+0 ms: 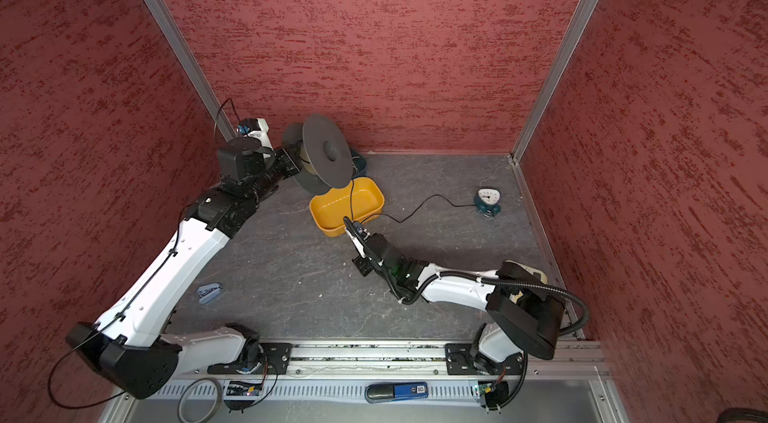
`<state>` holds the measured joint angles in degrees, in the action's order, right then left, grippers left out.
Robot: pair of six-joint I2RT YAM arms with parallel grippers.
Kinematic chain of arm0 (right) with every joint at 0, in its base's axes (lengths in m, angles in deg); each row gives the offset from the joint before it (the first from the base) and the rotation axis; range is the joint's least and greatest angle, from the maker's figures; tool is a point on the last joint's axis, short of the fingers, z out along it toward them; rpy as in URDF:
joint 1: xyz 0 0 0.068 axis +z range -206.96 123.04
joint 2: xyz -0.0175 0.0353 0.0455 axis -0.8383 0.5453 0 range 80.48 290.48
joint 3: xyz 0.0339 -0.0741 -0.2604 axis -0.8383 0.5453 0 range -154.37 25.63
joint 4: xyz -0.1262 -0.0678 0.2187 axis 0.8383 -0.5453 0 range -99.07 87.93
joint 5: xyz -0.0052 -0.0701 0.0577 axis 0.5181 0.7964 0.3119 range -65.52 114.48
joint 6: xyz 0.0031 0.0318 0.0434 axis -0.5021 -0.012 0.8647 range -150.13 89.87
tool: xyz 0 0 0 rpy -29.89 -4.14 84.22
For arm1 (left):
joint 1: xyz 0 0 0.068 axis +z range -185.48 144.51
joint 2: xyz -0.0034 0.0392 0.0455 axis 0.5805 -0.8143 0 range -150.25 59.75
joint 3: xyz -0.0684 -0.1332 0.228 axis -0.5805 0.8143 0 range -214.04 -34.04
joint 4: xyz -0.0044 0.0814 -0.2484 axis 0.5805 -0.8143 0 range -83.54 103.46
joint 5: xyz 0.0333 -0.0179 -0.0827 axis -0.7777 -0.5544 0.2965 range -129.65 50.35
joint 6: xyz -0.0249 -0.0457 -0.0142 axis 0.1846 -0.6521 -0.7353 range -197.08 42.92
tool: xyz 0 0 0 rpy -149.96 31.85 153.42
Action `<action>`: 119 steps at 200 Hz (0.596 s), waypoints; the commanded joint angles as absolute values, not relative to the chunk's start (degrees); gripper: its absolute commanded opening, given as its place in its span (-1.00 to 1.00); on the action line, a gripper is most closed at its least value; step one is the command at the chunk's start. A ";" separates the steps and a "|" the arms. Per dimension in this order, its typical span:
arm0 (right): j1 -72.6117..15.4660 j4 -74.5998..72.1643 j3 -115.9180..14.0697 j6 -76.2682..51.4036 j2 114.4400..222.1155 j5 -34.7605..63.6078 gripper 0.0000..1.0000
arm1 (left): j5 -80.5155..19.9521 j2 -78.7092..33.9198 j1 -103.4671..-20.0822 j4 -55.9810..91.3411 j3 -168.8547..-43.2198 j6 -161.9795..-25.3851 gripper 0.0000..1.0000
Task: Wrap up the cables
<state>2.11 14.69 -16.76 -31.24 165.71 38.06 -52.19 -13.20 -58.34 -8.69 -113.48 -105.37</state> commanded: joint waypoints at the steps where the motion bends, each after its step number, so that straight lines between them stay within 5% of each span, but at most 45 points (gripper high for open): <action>1: 4.75 12.08 -19.22 -36.31 164.06 37.00 -1.00 | -63.05 -14.66 -61.38 0.64 -115.56 -98.75 -1.00; 54: 7.69 6.23 -23.12 -39.75 158.93 32.99 -1.00 | -78.76 -22.03 -67.76 0.03 -119.49 -84.79 -1.00; 119: 7.39 3.64 -24.92 -41.42 153.22 42.43 -1.00 | -90.01 -27.31 -72.99 -2.69 -119.42 -76.06 -1.00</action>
